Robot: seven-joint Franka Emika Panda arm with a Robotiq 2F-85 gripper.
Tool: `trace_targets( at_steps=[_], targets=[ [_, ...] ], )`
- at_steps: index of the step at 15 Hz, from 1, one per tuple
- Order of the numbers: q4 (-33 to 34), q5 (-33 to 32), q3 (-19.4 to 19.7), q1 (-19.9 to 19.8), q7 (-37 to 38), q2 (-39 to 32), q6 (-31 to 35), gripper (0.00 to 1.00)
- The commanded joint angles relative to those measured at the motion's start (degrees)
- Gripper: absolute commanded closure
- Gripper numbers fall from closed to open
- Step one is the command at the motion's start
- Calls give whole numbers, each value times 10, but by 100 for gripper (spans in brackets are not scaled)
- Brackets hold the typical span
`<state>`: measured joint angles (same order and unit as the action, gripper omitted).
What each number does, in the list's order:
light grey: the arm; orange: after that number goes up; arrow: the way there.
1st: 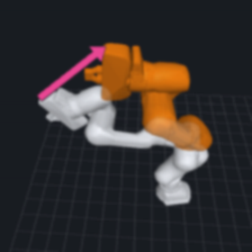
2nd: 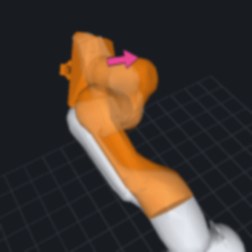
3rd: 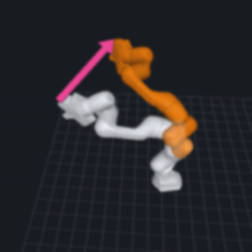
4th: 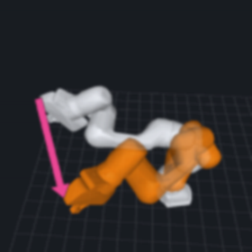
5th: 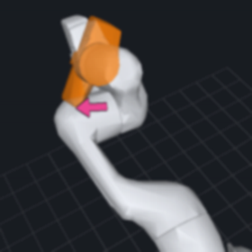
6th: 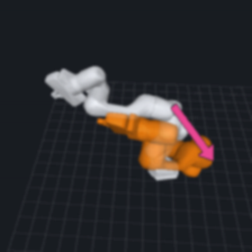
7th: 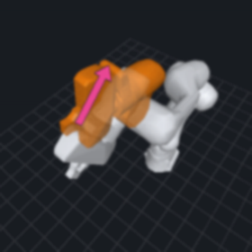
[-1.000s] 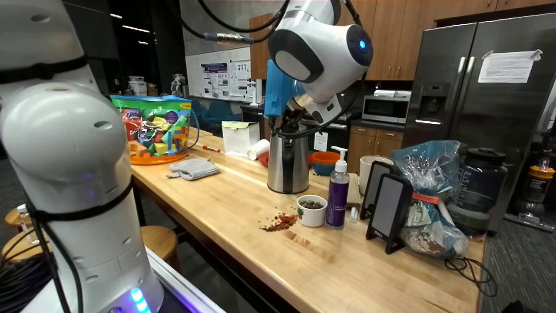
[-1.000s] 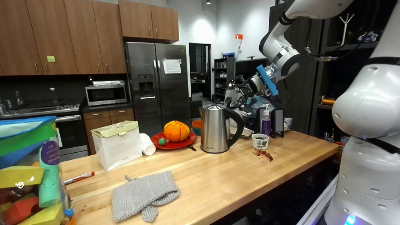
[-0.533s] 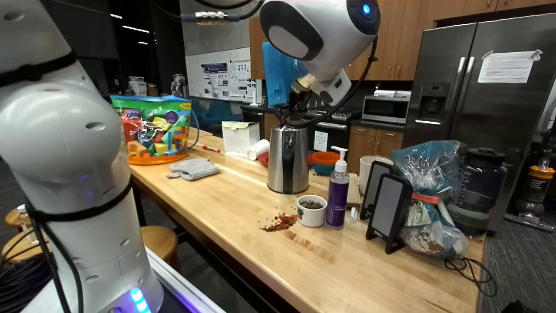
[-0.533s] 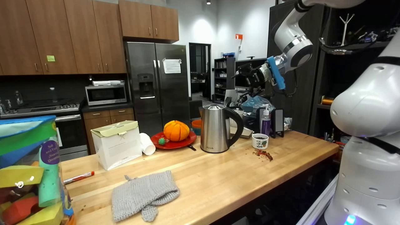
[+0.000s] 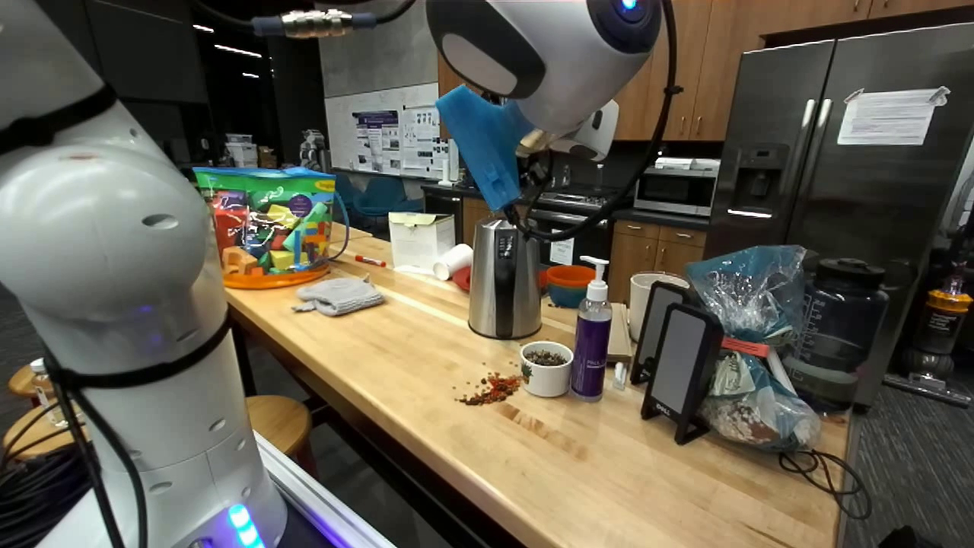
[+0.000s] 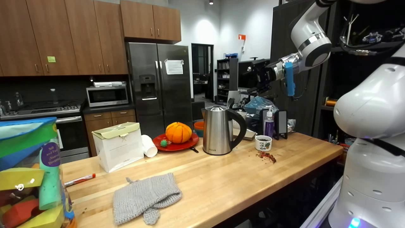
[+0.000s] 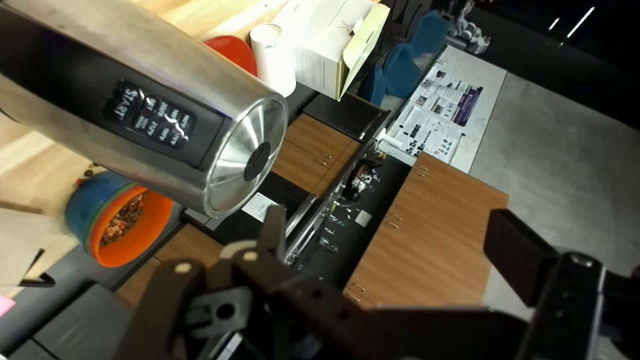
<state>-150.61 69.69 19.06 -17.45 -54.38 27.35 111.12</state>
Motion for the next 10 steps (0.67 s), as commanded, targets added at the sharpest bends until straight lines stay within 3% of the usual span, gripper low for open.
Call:
trace_targets(
  at_steps=[1,7,10],
  targets=[
    [-48,27,10,-13,-136,36,-7,0],
    [-100,60,24,-32,-371,48,-44,0],
    [-88,94,39,-37,-479,21,-82,0]
  ],
)
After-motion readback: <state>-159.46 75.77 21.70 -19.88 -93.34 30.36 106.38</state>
